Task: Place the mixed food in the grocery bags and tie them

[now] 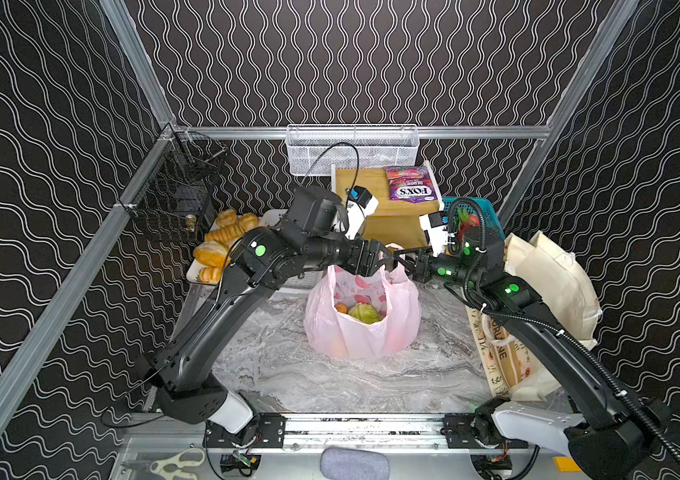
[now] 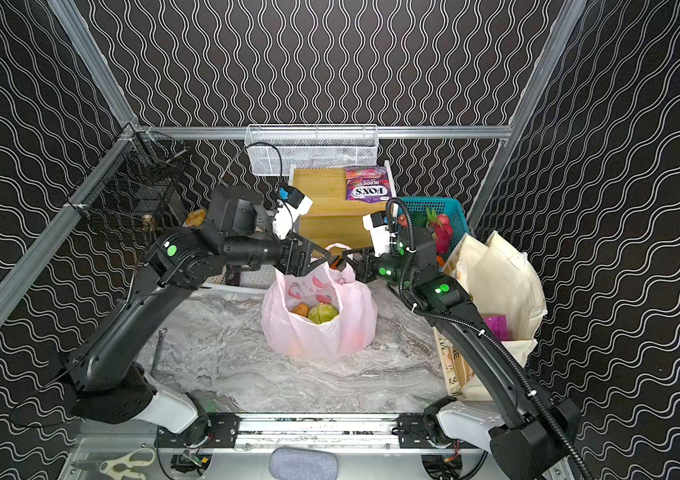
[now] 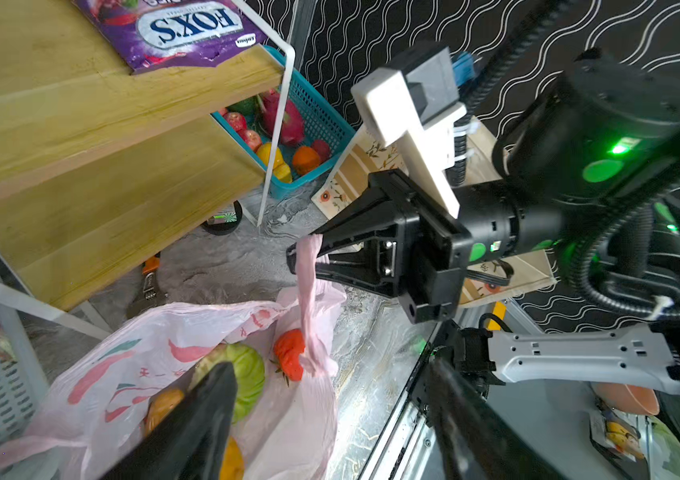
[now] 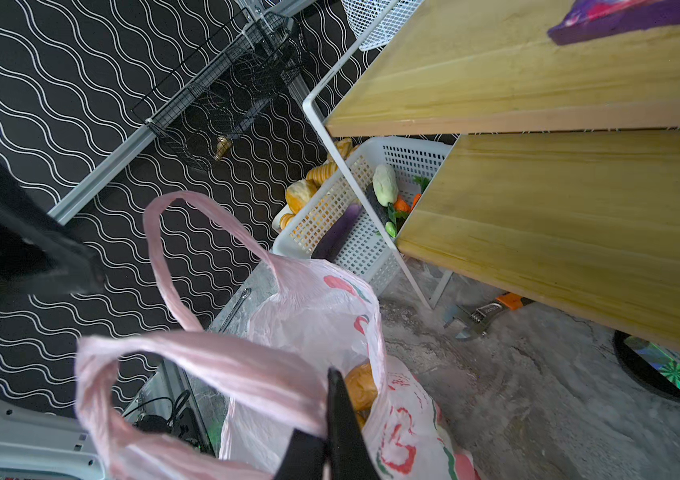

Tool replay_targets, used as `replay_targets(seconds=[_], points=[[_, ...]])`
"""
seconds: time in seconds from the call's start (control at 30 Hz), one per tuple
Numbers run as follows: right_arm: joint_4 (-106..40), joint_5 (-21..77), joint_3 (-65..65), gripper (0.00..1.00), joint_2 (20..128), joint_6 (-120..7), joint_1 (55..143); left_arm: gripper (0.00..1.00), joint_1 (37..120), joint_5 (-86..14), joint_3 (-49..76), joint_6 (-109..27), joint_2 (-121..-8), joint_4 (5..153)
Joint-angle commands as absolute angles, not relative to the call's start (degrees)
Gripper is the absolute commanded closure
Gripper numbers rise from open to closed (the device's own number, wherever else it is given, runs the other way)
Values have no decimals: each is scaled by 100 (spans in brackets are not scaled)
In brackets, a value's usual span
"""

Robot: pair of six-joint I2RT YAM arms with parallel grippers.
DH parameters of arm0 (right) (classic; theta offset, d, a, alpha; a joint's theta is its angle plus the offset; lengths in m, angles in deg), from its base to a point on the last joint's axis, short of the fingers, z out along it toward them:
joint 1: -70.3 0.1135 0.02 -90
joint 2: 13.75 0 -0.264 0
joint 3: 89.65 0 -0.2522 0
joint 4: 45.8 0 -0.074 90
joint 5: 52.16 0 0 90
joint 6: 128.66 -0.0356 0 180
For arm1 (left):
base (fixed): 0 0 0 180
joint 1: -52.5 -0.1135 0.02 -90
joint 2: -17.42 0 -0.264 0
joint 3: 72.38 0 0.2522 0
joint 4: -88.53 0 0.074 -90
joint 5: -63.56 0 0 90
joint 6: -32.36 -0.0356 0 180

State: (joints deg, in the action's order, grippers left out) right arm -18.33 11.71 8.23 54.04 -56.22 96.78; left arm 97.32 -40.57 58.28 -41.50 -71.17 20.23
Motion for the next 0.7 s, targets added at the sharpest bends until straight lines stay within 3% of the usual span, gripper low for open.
replay_targets(seconds=[0.0, 0.23, 0.33, 0.53, 0.67], points=[[-2100, 1023, 876, 100, 5334, -5657, 9670, 31, 9764, -3921, 5921, -4325, -7213, 2195], [-2097, 971, 911, 100, 5291, -5659, 9673, 56, 9797, -4067, 5972, -4532, -7454, 2172], [-2106, 989, 943, 100, 5269, -5659, 9674, 61, 9804, -3871, 5964, -4566, -7478, 2092], [-2123, 893, 1062, 100, 5227, -5436, 9662, 97, 9806, -3815, 5587, -4499, -7155, 2541], [-2550, -285, 1300, 91, 5073, -5113, 9590, 100, 9803, -3912, 5613, -4468, -7025, 2674]])
